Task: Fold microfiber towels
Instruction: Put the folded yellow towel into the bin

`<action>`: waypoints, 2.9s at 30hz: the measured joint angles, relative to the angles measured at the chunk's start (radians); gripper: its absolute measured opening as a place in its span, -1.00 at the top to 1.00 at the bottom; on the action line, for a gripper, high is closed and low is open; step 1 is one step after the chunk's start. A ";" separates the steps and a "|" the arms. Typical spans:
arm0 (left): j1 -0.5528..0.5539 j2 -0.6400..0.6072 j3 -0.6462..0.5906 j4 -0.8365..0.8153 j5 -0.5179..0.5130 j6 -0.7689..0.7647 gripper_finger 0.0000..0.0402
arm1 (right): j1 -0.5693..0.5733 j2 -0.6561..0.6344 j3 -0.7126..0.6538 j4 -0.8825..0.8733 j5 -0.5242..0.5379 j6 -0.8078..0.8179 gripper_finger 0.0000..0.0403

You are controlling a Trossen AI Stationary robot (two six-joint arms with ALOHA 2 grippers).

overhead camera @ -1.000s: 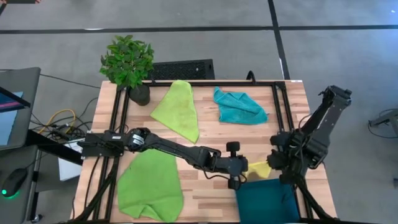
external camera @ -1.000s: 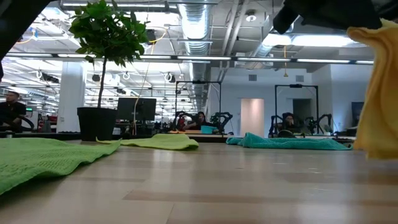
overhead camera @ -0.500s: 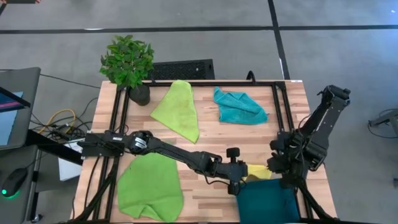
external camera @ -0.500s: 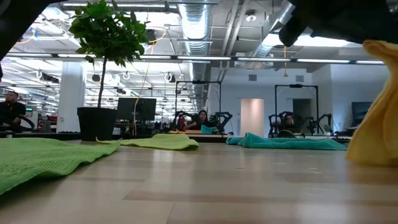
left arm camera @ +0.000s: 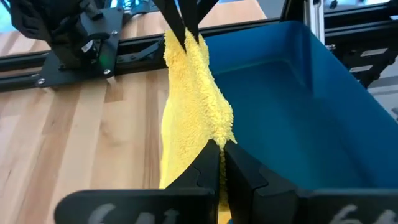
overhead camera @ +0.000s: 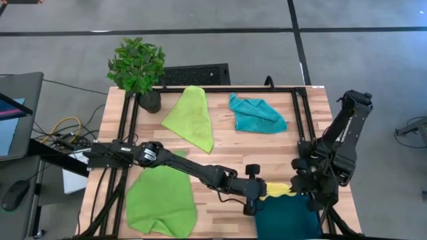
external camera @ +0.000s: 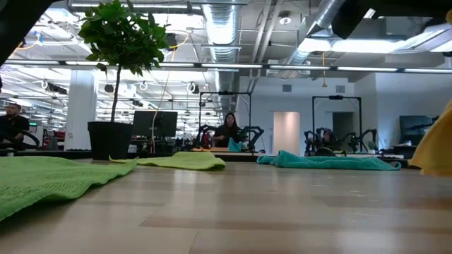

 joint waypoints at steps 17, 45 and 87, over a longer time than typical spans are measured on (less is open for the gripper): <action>-0.043 0.005 -0.090 0.132 0.051 -0.052 1.00 | 0.032 0.204 0.000 0.189 -0.023 -0.015 0.95; -0.090 0.084 -0.058 0.217 0.096 -0.168 1.00 | 0.074 0.358 0.000 0.408 -0.071 0.065 0.95; -0.110 0.147 -0.058 0.296 0.095 -0.301 0.46 | 0.098 0.426 -0.003 0.456 -0.209 0.139 0.18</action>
